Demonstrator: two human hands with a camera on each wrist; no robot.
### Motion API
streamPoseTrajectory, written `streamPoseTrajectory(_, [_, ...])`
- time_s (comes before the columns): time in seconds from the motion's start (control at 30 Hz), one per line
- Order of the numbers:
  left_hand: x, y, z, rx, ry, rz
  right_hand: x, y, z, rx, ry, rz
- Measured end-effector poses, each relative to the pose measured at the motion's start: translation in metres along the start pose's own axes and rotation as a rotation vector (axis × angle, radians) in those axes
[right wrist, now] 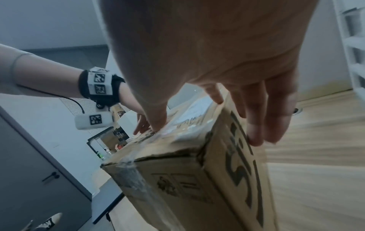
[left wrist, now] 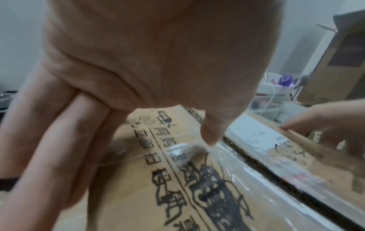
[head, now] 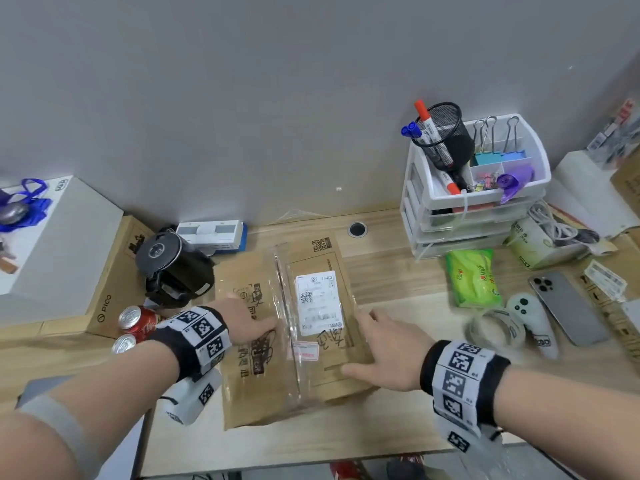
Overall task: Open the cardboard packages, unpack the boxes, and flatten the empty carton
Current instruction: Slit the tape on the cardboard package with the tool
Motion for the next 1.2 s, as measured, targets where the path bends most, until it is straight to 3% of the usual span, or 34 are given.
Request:
streamPoseTrajectory(0.13, [0.014, -0.011, 0.027, -0.187, -0.073, -0.090, 0.008, 0.000, -0.013, 0.022, 0.060, -0.035])
streamPoseTrajectory(0.27, [0.041, -0.028, 0.041, -0.204, -0.172, -0.363, 0.038, 0.005, -0.027, -0.004, 0.089, -0.234])
streamPoseTrajectory(0.33, [0.047, -0.012, 0.038, -0.107, -0.188, -0.307, 0.053, 0.008, -0.029, 0.033, 0.094, -0.375])
streamPoseTrajectory(0.47, [0.037, 0.051, 0.023, 0.370, -0.179, 0.032, 0.082, 0.015, -0.029, 0.079, 0.082, -0.646])
streamPoseTrajectory(0.5, [0.032, 0.055, 0.017, 0.429, -0.166, 0.062, 0.083, 0.016, -0.029, 0.058, 0.096, -0.701])
streamPoseTrajectory(0.63, [0.020, 0.047, -0.002, 0.384, -0.116, 0.174, 0.079, 0.020, -0.037, -0.027, 0.105, -0.633])
streamPoseTrajectory(0.77, [0.019, 0.016, -0.011, 0.204, -0.111, 0.264, 0.097, 0.044, -0.041, 0.264, -0.020, -0.464])
streamPoseTrajectory(0.87, [0.015, 0.003, -0.016, 0.181, -0.102, 0.363, 0.127, 0.058, -0.025, 0.537, -0.108, -0.567])
streamPoseTrajectory(0.93, [0.010, -0.001, -0.022, 0.188, -0.051, 0.380, 0.160, 0.055, -0.012, 0.627, -0.200, -0.550])
streamPoseTrajectory(1.0, [0.007, 0.000, -0.026, 0.193, -0.007, 0.393, 0.197, 0.031, -0.001, 0.510, -0.325, -0.443])
streamPoseTrajectory(1.07, [0.002, -0.001, -0.029, 0.172, 0.038, 0.448, 0.223, -0.008, 0.011, 0.273, -0.426, -0.253])
streamPoseTrajectory(1.13, [-0.004, -0.005, -0.034, 0.138, 0.098, 0.528, 0.237, -0.040, 0.022, 0.107, -0.456, -0.059])
streamPoseTrajectory(1.2, [-0.012, -0.007, -0.034, 0.110, 0.174, 0.542, 0.240, -0.065, 0.025, 0.030, -0.433, 0.047])
Point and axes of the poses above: each hand's wrist, its own z-axis away from the middle knuckle, its own y-axis out of the back of the hand, x = y × z, the point moved 10 cm from there along -z, towards the middle knuckle, and after that the axes turned 5 degrees about y, right-handed, at the moved point
